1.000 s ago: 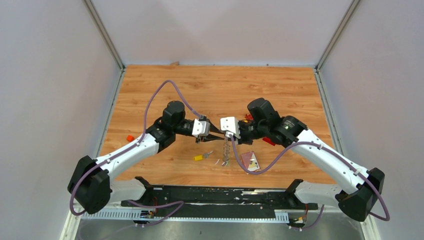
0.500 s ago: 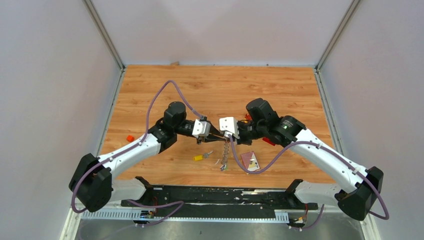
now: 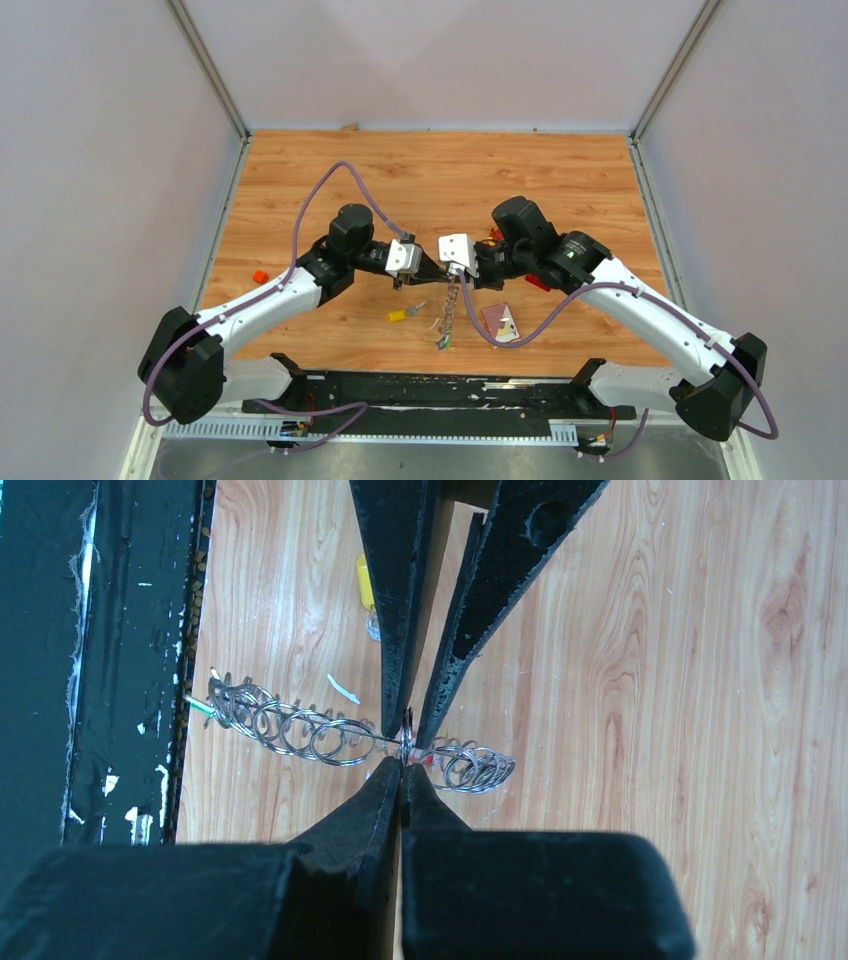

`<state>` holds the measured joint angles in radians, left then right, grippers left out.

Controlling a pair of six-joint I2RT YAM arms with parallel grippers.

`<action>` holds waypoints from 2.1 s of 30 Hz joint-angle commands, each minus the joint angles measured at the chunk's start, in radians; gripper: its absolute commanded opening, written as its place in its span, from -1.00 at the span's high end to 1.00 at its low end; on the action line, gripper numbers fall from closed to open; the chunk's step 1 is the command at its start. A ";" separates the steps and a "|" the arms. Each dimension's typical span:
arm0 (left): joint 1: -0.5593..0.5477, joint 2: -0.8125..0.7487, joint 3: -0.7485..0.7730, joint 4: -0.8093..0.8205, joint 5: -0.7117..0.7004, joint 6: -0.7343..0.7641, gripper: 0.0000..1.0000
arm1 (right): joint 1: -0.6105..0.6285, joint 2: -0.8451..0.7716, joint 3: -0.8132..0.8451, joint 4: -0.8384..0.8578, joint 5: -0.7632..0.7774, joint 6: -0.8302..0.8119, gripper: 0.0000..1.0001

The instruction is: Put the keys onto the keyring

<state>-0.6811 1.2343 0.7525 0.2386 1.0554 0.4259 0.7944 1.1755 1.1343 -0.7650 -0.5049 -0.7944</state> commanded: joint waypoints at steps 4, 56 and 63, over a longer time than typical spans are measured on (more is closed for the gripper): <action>-0.005 0.006 0.006 0.017 0.004 -0.005 1.00 | 0.005 -0.020 0.038 0.066 -0.011 0.011 1.00; -0.017 0.046 -0.269 0.956 -0.082 -0.635 1.00 | -0.058 -0.156 -0.118 0.253 -0.199 0.055 0.62; -0.018 0.043 -0.272 0.929 -0.077 -0.602 1.00 | -0.058 -0.159 -0.121 0.256 -0.173 0.044 1.00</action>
<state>-0.6922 1.2842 0.4839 1.1416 0.9848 -0.2138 0.7380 1.0149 0.9844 -0.5564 -0.6815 -0.7444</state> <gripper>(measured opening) 0.006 0.027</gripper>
